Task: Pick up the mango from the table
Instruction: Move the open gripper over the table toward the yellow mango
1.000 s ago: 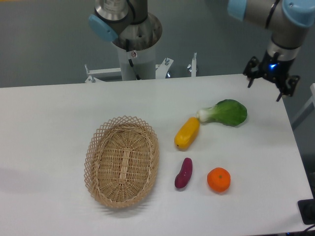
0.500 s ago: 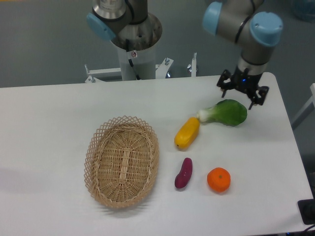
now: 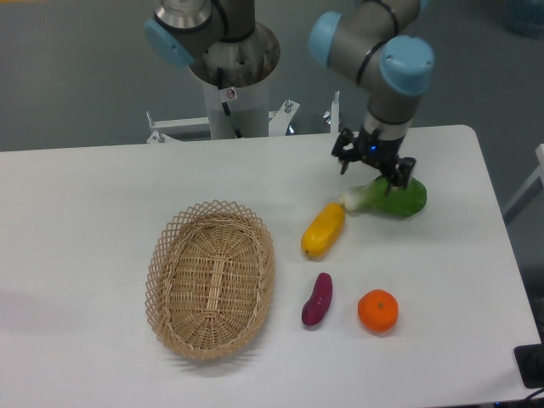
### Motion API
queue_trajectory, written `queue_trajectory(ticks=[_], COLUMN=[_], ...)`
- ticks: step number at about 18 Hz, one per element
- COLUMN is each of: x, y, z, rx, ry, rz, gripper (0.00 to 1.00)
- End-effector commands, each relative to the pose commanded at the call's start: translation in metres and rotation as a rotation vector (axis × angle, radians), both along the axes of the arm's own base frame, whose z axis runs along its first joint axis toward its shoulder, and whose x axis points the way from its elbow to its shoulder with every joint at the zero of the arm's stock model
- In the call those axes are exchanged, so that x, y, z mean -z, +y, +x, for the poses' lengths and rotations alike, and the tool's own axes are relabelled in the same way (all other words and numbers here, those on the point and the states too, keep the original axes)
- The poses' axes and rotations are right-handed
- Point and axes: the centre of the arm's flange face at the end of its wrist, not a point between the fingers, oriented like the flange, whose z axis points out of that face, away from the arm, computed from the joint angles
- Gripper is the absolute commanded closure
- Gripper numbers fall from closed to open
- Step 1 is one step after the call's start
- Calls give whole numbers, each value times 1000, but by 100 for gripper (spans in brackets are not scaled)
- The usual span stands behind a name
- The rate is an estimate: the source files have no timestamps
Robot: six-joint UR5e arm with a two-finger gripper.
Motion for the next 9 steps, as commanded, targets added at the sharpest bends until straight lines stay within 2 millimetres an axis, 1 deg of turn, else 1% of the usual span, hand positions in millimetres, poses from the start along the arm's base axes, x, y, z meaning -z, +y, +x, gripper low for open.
queue_trajectory(ticks=[4,6,8,9], x=[10,12,15,16], y=[9,21,27,32], z=[16,24,21,22], rx=[-16,0,12,19], ry=[-6,6,31,37], rz=[1,5,14,18], gripper=[0,0,0,0])
